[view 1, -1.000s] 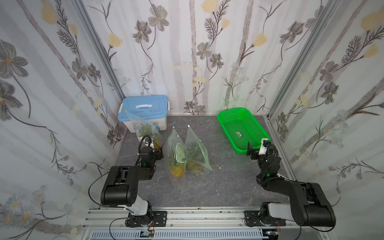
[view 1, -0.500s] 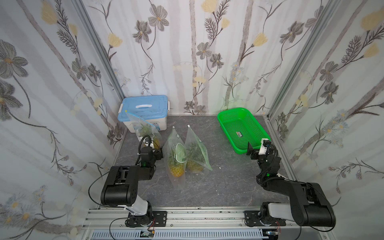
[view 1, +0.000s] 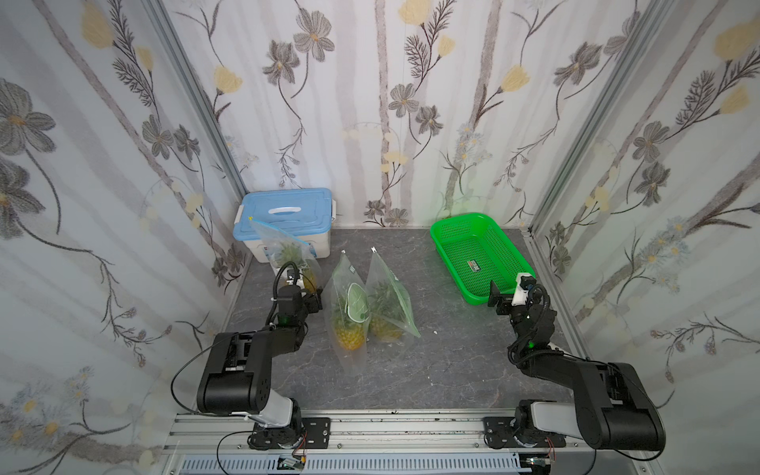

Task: Open the zip-top bag and take out the pineapple
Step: Adjust the zipper food storage bag at the center of the board.

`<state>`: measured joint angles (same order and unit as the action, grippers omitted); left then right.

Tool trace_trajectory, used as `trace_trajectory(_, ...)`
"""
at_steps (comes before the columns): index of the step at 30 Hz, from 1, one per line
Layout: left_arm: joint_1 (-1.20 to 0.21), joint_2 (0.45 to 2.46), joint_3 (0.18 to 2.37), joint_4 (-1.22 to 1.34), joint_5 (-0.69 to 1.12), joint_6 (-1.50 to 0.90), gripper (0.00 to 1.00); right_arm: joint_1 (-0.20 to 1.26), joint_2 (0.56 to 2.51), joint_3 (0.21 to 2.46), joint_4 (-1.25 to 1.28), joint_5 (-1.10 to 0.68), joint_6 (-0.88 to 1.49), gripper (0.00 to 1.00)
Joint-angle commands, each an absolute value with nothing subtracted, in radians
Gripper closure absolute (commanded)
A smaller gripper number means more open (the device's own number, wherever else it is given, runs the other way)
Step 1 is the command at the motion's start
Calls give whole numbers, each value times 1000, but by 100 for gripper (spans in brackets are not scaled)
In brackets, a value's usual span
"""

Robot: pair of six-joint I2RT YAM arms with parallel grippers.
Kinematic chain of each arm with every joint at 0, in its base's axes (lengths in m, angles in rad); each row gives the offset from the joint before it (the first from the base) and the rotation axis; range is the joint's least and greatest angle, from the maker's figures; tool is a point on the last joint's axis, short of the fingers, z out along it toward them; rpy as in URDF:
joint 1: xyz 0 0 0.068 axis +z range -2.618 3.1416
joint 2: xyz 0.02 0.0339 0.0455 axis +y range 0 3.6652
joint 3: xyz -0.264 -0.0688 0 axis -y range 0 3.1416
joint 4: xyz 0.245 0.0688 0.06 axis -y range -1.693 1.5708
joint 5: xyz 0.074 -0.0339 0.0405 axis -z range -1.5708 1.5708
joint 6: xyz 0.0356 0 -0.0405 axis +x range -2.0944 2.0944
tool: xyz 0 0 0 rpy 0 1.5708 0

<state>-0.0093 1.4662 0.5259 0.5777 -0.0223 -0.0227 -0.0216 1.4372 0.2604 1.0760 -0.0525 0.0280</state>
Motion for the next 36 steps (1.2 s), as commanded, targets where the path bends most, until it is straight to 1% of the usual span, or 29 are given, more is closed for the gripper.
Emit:
trace_trajectory(1, -9, 1372, 667, 277, -44, -62, 0, -21, 1372, 360, 872, -81, 24, 0)
trace_trajectory(5, -8, 1235, 757, 48, -96, -254, 0, -21, 1304, 474, 600, -41, 139, 0)
trace_trajectory(8, -7, 1123, 751, -60, -118, -455, 0, -30, 1234, 523, 397, 82, 371, 0)
trace_trajectory(9, -6, 1083, 738, -89, -127, -502, 0, -38, 1217, 549, 314, 53, 407, 0)
trace_trajectory(10, -5, 1044, 722, -91, -92, -511, 0, -41, 1199, 569, 255, 11, 410, 0)
trace_trajectory(12, -5, 976, 705, -101, 0, -508, 0, -37, 1149, 580, 181, -48, 442, 0)
trace_trajectory(14, -11, 913, 712, -155, 23, -517, 0, -23, 1083, 596, 113, -112, 444, 0)
trace_trajectory(16, -15, 848, 726, -225, 8, -504, 0, 29, 1019, 645, 9, -115, 430, 0)
trace_trajectory(18, -15, 797, 746, -286, 2, -483, 0, 108, 977, 719, -111, -67, 415, 0)
trace_trajectory(22, -18, 744, 784, -362, 53, -475, 0, 268, 961, 878, -272, -112, 381, 0)
trace_trajectory(26, -21, 794, 863, -450, 121, -466, 0, 472, 1055, 1042, -381, -107, 369, 0)
trace_trajectory(29, -25, 841, 937, -516, 168, -453, 0, 642, 1184, 1184, -443, -41, 356, 1)
trace_trajectory(32, -26, 842, 973, -540, 211, -449, 0, 746, 1320, 1311, -476, -33, 337, 6)
trace_trajectory(34, -26, 818, 979, -537, 244, -454, 0, 809, 1421, 1393, -497, -18, 316, 13)
trace_trajectory(36, -26, 795, 984, -541, 255, -462, 0, 833, 1500, 1453, -511, -18, 305, 22)
